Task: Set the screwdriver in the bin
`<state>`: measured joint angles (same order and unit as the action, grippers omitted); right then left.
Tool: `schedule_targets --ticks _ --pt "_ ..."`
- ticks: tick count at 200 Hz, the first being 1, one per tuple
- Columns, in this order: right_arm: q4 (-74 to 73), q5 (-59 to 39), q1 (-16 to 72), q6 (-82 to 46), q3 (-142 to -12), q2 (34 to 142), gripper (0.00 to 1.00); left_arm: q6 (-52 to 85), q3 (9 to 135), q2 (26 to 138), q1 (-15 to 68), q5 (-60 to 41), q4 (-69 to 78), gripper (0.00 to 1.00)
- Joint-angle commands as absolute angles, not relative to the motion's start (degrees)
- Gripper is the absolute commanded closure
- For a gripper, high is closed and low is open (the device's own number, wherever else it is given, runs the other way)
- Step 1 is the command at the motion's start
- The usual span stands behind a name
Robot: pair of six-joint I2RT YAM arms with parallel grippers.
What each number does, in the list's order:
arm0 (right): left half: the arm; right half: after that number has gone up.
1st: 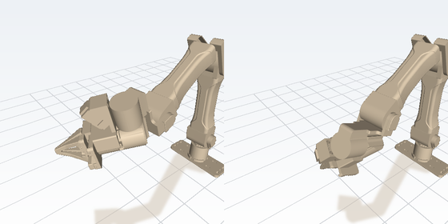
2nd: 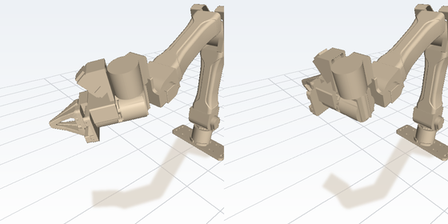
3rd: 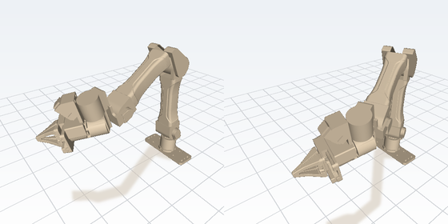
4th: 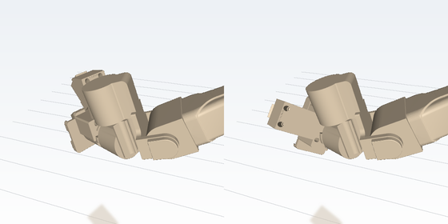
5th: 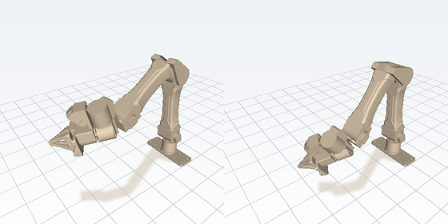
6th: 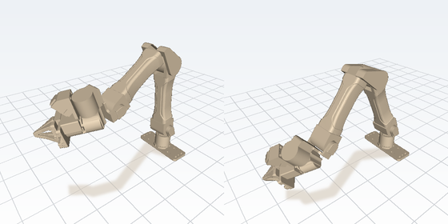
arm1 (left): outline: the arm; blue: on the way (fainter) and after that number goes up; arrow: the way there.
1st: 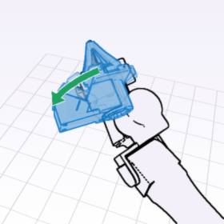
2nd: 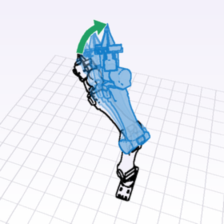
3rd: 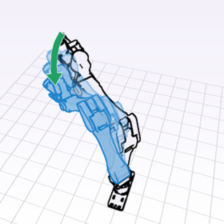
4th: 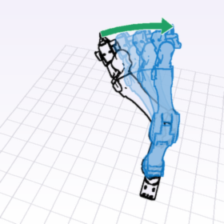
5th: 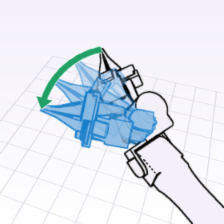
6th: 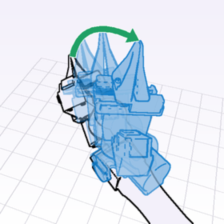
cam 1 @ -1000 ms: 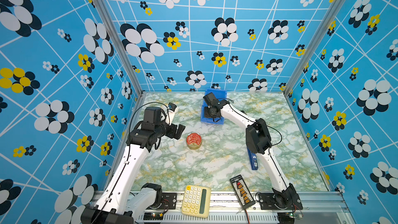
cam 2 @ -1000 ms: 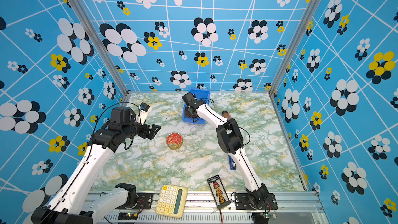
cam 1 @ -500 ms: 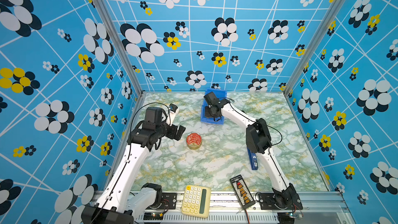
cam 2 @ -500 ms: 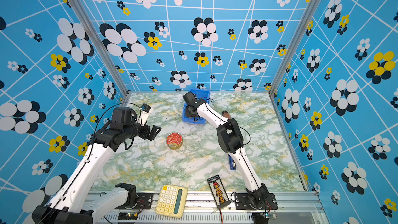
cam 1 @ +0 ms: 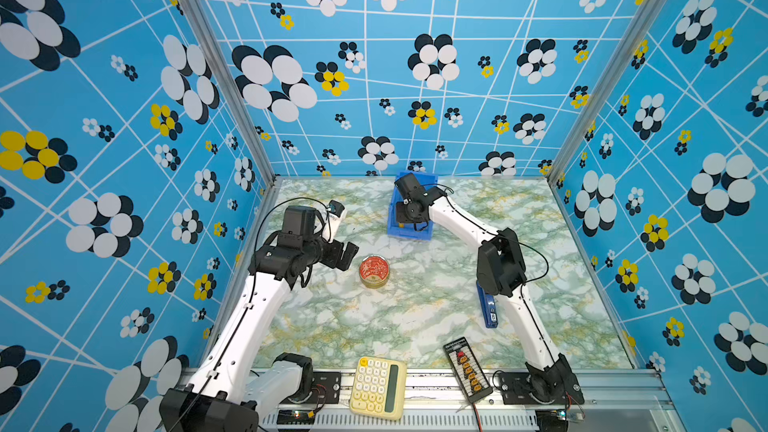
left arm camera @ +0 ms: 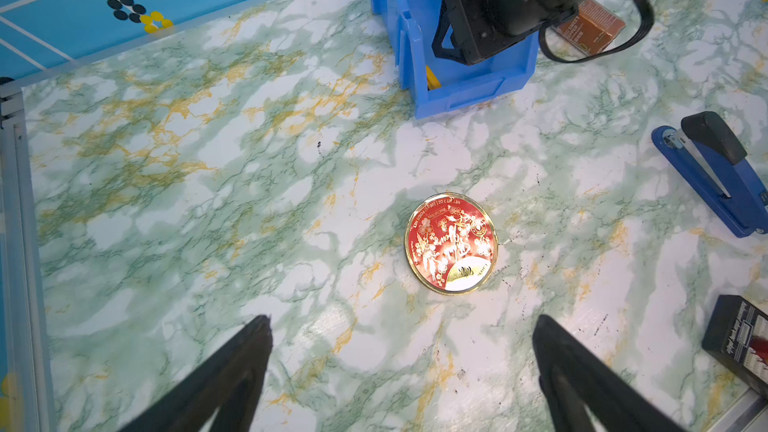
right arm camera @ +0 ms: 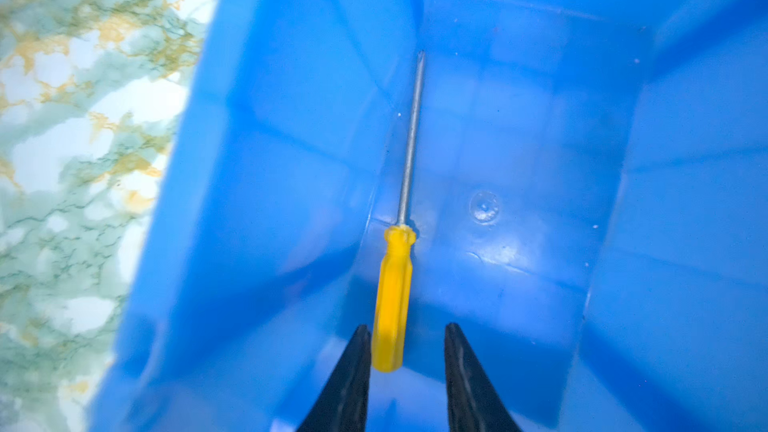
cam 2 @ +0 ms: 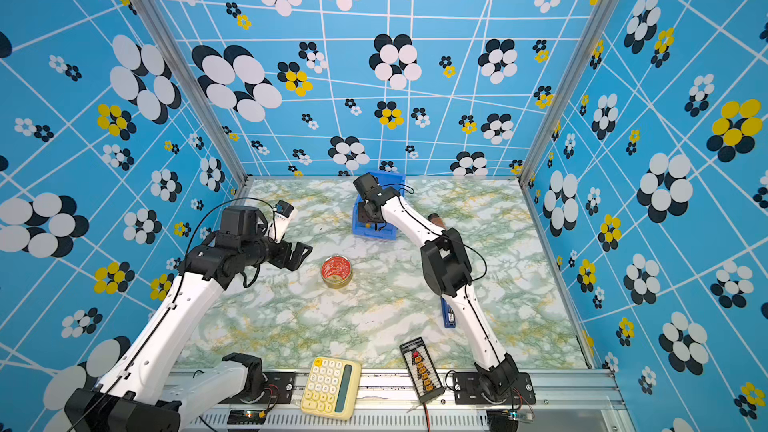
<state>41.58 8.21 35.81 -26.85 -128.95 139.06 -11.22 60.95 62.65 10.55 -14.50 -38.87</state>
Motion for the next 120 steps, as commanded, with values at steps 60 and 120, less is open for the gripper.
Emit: schedule_targets --ticks 60,120 --pt "22.2 6.2 36.0 -21.9 -84.7 97.1 0.57 -8.9 60.9 69.8 10.6 -7.6 -37.3 0.01" --pt "16.4 18.0 35.1 -20.6 -57.3 72.6 0.30 -5.4 62.4 75.9 9.6 -8.9 -36.5 0.01"
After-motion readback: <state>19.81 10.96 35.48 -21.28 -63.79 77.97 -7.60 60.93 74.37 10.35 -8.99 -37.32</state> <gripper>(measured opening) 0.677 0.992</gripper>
